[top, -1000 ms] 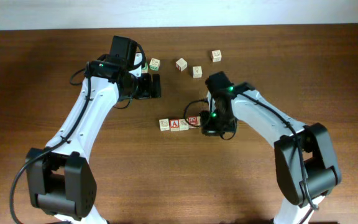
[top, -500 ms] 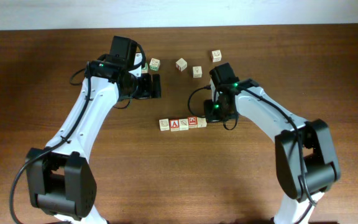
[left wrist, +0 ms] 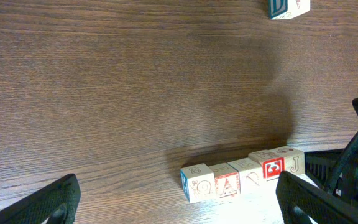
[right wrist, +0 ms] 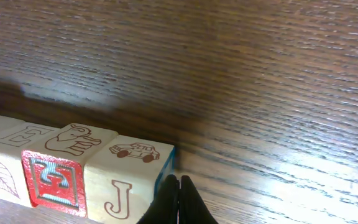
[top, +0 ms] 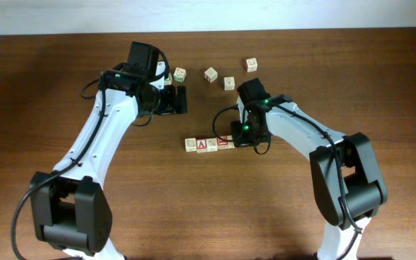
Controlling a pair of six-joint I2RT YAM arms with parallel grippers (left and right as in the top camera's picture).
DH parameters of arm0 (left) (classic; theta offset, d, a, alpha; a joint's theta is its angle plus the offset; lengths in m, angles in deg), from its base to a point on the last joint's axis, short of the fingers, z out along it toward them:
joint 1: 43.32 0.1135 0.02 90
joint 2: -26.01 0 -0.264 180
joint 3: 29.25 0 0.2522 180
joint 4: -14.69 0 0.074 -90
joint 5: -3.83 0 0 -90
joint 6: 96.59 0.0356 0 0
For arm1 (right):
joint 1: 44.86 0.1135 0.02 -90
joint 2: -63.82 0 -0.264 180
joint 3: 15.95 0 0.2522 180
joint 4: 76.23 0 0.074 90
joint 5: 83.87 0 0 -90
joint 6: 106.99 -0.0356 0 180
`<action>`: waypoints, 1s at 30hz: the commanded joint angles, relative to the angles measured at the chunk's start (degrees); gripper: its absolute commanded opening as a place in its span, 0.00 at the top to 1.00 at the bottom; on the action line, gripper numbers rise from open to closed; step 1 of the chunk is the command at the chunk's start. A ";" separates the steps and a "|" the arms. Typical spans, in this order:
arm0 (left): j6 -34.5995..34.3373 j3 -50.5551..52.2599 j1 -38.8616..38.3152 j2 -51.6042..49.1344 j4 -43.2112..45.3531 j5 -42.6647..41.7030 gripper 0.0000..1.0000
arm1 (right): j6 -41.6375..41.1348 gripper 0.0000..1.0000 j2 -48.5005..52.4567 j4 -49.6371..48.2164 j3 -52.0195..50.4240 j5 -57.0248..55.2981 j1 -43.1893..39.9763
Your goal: Rotate 5 blocks
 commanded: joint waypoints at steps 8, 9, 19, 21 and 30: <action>0.20 0.13 -0.39 -0.31 -0.09 0.22 0.01 | 0.26 0.96 0.42 0.42 -0.39 4.85 2.91; 0.20 0.13 -0.39 -0.31 -0.09 0.22 0.01 | -0.13 0.96 0.42 0.50 -0.39 5.99 2.91; 0.20 0.13 -0.39 -0.31 -0.09 0.22 0.01 | 1.99 0.69 0.39 12.48 9.75 5.53 0.52; 0.20 0.13 -0.39 -0.31 -0.09 0.22 0.01 | 3.91 0.66 0.39 17.03 15.63 5.49 0.33; -0.72 -7.19 2.78 -0.15 -10.10 4.42 0.89 | 1.57 0.67 0.39 16.65 21.68 5.55 -1.92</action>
